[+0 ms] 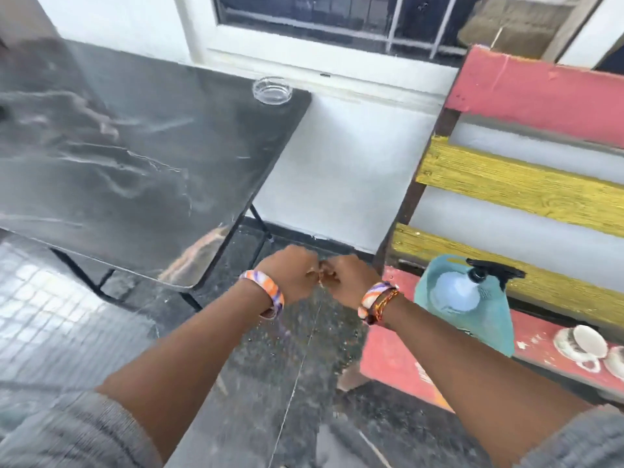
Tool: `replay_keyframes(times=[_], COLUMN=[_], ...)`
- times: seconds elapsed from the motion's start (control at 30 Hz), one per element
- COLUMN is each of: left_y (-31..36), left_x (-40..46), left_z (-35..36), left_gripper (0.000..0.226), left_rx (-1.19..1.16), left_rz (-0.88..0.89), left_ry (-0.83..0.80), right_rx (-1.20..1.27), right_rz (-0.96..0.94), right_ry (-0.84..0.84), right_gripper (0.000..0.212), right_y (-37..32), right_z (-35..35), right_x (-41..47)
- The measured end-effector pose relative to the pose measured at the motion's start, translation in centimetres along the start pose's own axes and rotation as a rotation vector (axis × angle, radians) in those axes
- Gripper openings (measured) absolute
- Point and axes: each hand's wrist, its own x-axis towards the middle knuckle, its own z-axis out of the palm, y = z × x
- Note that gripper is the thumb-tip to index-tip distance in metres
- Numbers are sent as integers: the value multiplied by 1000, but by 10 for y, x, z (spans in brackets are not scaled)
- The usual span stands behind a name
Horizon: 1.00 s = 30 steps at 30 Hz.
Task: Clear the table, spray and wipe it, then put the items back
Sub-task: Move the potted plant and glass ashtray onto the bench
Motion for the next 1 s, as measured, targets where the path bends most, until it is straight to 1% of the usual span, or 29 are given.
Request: replay_keyframes(times=[0.13,0.2,0.3,0.37,0.47,0.53,0.57,0.6,0.67,0.7,0.77,0.83,0.9,0.93,1.0], left_y=[-63,-86,-126,-150,-189,-212,-220,-227,-239,-246,-258,-270,-282,-290,-306], left_x=[20,37,80,112,158,189,202,214,237,248,264,276,280,281,277], left_z=[-46,-69,-113,-135,-163,-179,-187,-195,-204,-208,-212,-214,-214,-214,-217], left_gripper=[25,22,21,20,9,27,31,32,33,33,32,30,30,30,29], left_rx=[-148,-254,-416,-545,-859,-994,-1056,-1116,-1227,-1253,-1277,-1300,-1287,-1270,-1250], left_rz=[-59,-70,-96,-132,-227,-306,-334,-358,-388,-389,-380,-380,-380,-388,-414], left_ry=[208,297,376,375,291,277,276,273,246,225,199,172,169,189,238], right_rx=[12,80,224,326,685,823,834,817,760,755,663,529,455,459,546], right_rz=[-27,-22,-12,48,252,403,461,515,613,659,720,746,751,738,707], right_ry=[133,219,368,445,480,494,507,511,495,482,484,480,517,532,522], right_gripper=[19,18,15,19,19,15,14,23,46,51,47,37,32,33,45], right_y=[-48,-60,-74,-78,-84,-85,-83,-78,-61,-54,-58,-62,-64,-67,-70], right_z=[-22,-35,-54,-65,-79,-88,-92,-98,-107,-112,-124,-131,-129,-128,-115], right_x=[73,107,178,224,294,338,356,375,413,428,441,452,459,462,472])
